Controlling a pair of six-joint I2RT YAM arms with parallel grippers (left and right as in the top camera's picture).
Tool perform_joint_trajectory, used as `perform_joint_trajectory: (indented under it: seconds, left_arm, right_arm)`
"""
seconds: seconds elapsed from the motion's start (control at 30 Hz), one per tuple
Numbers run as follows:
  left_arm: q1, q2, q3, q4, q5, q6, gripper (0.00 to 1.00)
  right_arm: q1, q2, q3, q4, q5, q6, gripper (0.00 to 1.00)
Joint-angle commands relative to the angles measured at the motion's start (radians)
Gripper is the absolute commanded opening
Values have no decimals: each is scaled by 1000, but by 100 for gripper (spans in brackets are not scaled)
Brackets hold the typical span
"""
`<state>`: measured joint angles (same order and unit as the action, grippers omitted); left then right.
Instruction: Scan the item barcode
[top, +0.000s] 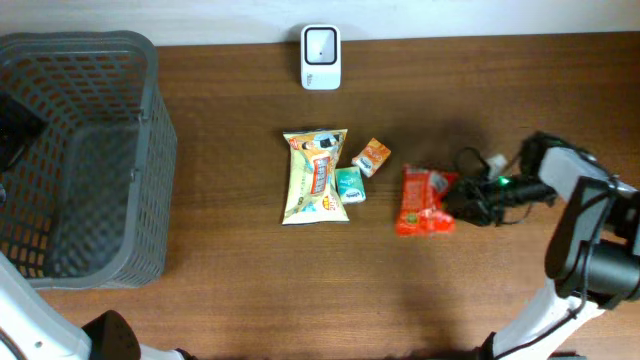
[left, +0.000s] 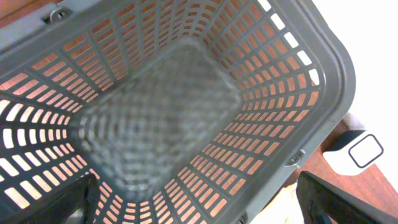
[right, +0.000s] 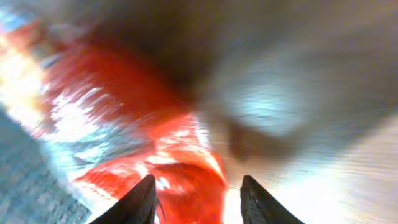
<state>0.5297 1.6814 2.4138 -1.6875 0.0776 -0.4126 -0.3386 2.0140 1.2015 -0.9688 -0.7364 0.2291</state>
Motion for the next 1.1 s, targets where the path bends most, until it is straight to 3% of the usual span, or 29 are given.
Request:
perform_joint_trajectory:
  seconds: [0.0, 0.07, 0.2, 0.23, 0.27, 0.3, 0.5, 0.7, 0.73, 0.8, 0.93, 1.07]
  left_arm:
    - [3, 2, -1, 0, 0, -6, 99]
    - [3, 2, -1, 0, 0, -6, 99]
    - [3, 2, -1, 0, 0, -6, 99]
    - [3, 2, -1, 0, 0, -6, 99]
    - [3, 2, -1, 0, 0, -6, 99]
    - [3, 2, -1, 0, 0, -6, 99]
    - [3, 2, -1, 0, 0, -6, 99]
    - [3, 2, -1, 0, 0, -6, 99]
    - [3, 2, -1, 0, 0, -6, 99]
    - [3, 2, -1, 0, 0, -6, 99]
    - [3, 2, -1, 0, 0, -6, 99]
    - [3, 2, -1, 0, 0, -6, 99]
  right_arm:
    - [-59, -14, 114, -135, 294, 38, 45]
    - [-54, -21, 230, -254, 389, 24, 47]
    - [39, -27, 394, -415, 401, -105, 50]
    - [93, -27, 401, -418, 403, -124, 36]
    - [126, -27, 401, -410, 411, -125, 13]
    - [162, -27, 401, -393, 421, -124, 4]
    - [310, -26, 352, -250, 468, -55, 4]
    - [327, -25, 170, -45, 474, -55, 4]
    - [327, -25, 131, -9, 545, -16, 4]
    - [325, -27, 133, -56, 771, 127, 4]
    - [325, -27, 352, -338, 790, 117, 5]
    - [328, -27, 481, -540, 738, 56, 15]
